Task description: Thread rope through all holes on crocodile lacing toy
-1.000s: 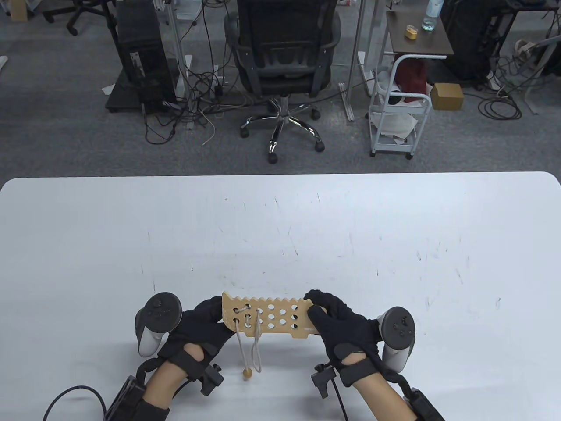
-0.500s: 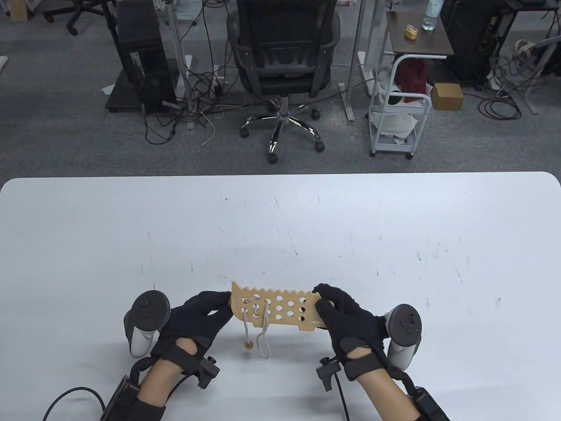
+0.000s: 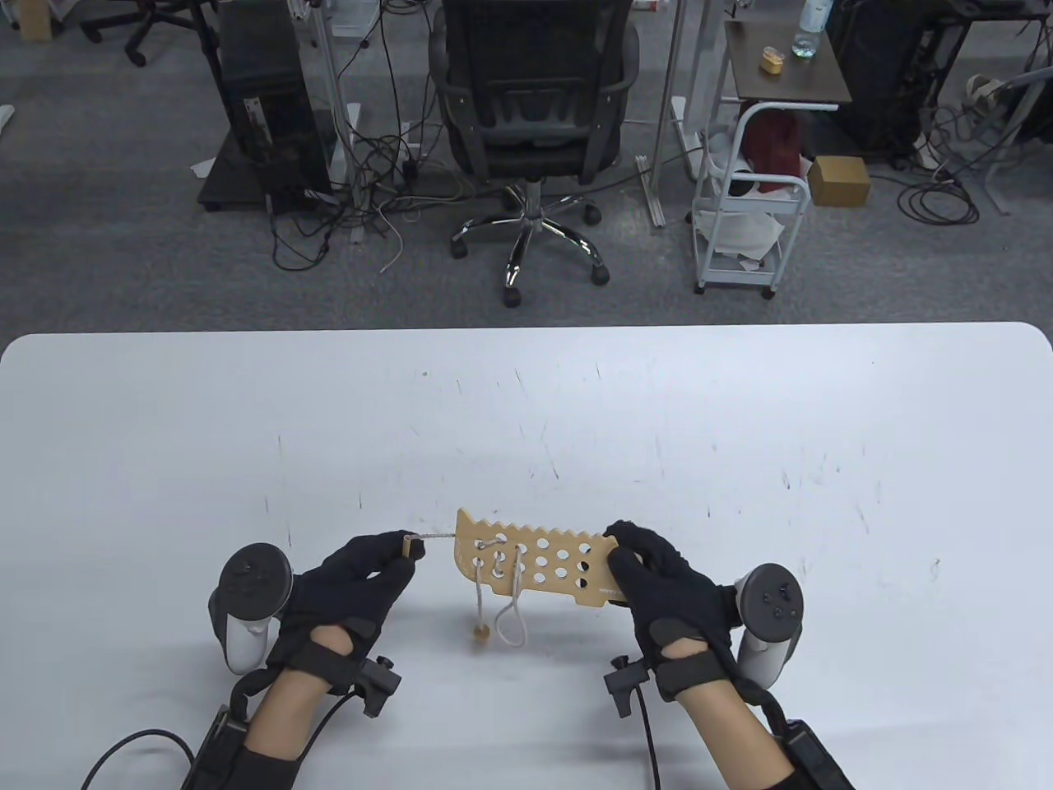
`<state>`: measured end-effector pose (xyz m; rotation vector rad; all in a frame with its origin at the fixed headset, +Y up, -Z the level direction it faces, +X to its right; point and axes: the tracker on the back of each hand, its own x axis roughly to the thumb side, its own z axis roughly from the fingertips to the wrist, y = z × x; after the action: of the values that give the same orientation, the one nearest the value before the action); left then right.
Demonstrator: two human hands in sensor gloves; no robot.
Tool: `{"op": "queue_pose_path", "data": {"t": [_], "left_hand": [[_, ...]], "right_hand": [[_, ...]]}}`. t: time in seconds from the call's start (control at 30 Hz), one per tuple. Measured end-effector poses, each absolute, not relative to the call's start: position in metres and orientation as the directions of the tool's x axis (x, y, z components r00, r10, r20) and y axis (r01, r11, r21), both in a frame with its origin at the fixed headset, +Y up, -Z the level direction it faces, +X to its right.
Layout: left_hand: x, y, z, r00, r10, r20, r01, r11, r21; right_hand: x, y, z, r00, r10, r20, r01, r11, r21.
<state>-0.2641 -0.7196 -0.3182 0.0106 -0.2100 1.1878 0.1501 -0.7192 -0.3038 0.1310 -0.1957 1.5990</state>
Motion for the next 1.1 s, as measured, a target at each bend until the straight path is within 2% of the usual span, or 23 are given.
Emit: {"op": "queue_pose_path", "data": {"t": [1.1], "left_hand": [[-0.291,-0.702,-0.314,0.254,0.945,0.205,-0.966,0.260,-0.001]], "right_hand": [[0.192,-0.733,-0.324,-0.040,0.993,0.112,-0.980,-0.017,-0.199]]}}
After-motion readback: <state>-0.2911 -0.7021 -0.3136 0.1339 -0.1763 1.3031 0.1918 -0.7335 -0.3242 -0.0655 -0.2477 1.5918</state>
